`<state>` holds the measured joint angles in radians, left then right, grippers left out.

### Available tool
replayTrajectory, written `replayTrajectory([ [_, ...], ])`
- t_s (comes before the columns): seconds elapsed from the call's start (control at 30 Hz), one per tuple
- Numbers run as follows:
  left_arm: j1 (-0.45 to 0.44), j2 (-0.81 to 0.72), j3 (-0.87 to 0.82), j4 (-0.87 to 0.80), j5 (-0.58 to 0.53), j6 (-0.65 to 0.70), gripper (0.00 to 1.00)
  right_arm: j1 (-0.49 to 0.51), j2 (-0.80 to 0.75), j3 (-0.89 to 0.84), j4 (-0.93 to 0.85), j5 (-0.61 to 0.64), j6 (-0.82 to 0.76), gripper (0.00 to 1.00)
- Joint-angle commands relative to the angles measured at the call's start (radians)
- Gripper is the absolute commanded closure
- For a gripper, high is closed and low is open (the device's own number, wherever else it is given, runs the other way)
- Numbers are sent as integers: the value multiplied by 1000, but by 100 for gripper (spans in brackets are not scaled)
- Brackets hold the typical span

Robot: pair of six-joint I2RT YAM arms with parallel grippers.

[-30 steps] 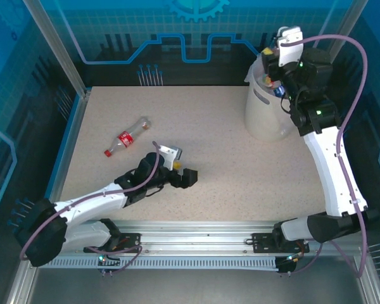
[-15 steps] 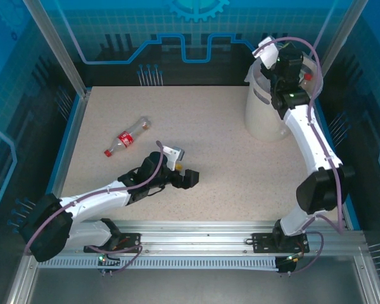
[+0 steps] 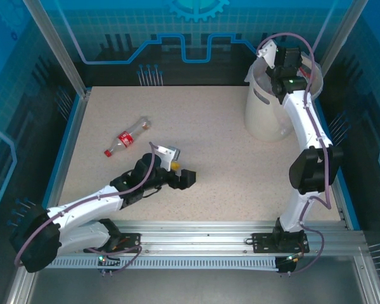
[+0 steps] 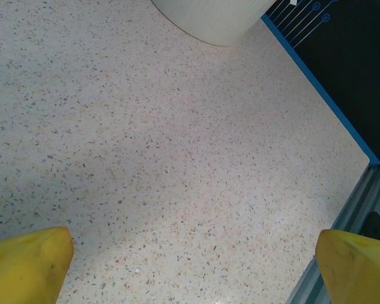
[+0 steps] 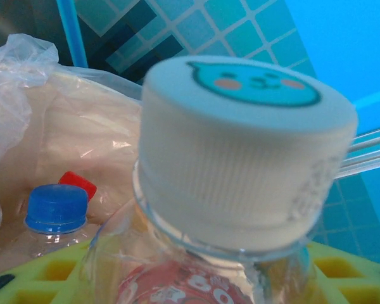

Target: Put the plastic bottles in the bin

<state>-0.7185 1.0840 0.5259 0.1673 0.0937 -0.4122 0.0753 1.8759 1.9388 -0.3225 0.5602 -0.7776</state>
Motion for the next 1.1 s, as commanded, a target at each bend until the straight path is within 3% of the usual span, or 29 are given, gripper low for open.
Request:
replayTrajectory([
  [0.0,-6,-25,-20,-17,-15,12,1,-21,37,72,-101,4,33,43],
  [0.1,-6,-29,-21,-20,-15,10,1,-26,54,109,-137,-3,49,40],
  [0.27,-6,-34,-21,-28,-22,13,1,-35,55,165,-196,-27,89,19],
  [0.57,-6,-20,-18,-19,-23,12,1,-52,65,402,-415,-153,241,7],
  [0.73,-6,-10,-11,-18,-27,7,1,-86,69,460,-468,-256,376,15],
  [0.97,-4,-12,2,-64,-86,4,1,-160,149,506,-473,-425,526,43],
  [1.07,-4,-10,0,-61,-88,-4,1,-184,185,504,-448,-473,584,43],
])
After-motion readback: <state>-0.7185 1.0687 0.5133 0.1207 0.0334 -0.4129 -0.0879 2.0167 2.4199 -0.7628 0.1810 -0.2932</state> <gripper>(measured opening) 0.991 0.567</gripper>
